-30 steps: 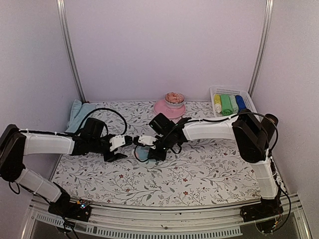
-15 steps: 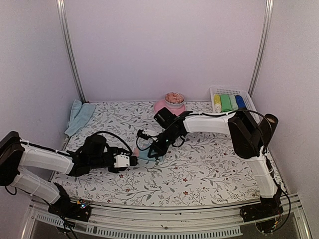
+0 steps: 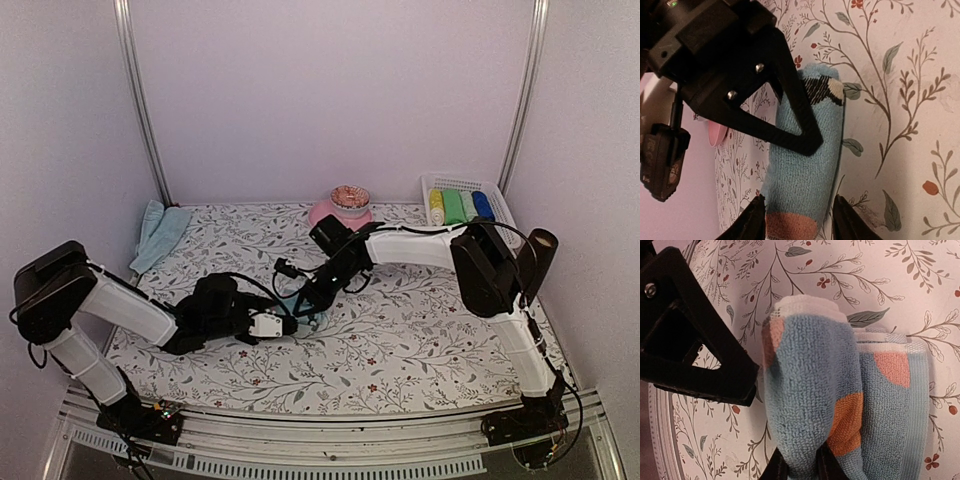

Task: Roll the towels
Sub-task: Roll the towel at the center of the board.

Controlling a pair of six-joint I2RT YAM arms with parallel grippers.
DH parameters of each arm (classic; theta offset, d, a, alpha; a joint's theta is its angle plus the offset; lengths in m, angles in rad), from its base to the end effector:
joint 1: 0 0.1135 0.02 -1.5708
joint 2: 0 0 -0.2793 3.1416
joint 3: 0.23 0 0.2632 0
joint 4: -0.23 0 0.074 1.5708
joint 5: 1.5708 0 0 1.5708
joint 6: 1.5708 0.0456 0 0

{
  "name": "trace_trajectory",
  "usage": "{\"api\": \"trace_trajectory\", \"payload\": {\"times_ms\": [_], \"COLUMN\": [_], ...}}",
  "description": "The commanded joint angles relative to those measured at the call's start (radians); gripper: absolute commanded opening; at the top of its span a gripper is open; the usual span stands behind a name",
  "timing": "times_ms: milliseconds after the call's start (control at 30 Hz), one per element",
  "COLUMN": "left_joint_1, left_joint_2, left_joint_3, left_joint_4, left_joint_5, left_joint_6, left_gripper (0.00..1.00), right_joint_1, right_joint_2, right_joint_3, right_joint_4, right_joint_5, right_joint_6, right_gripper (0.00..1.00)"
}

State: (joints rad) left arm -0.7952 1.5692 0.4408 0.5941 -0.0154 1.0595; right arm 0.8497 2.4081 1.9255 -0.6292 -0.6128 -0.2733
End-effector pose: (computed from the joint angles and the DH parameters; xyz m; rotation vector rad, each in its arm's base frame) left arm 0.2010 -0.2040 0.1260 1.6824 1.2732 0.1746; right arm 0.3313 0.4166 0.1349 -1.6101 2.1841 1.0005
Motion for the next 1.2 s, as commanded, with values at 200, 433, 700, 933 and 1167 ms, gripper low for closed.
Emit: {"api": "trace_trajectory", "payload": {"times_ms": [200,433,700,933,1167], "left_joint_1": [-0.015,-0.013,-0.007,0.011,0.033], "left_joint_2": [0.115,0.155,0.174,0.184,0.183], "left_joint_3": [0.041,0.067,0.106,0.135,0.187], "left_joint_4": [0.073,0.016,-0.102,-0.145,-0.245], "left_joint_5": [-0.048,-0.057,-0.023,-0.001,0.044], "left_joint_6": [0.056,0.067,0.055,0.055,0.053], "left_gripper": [0.45,0.24,0.12,0.13,0.14], "right_joint_1": [0.007,0.007,0.002,-0.027,-0.049], "right_joint_2": [0.077,0.057,0.011,-0.019,-0.049], "right_joint_3": [-0.013,-0.008,-0.012,-0.013,-0.013], "right_joint_4": [-0.082,-0.079,-0.044,-0.008,0.016], "right_joint_5": [-0.065,-0.076,0.005,0.077,0.132], "right_joint_6": [-0.005,-0.002,0.022,0.056,0.081], "right_gripper": [0.17,0.28,0.57,0.81,0.89]}}
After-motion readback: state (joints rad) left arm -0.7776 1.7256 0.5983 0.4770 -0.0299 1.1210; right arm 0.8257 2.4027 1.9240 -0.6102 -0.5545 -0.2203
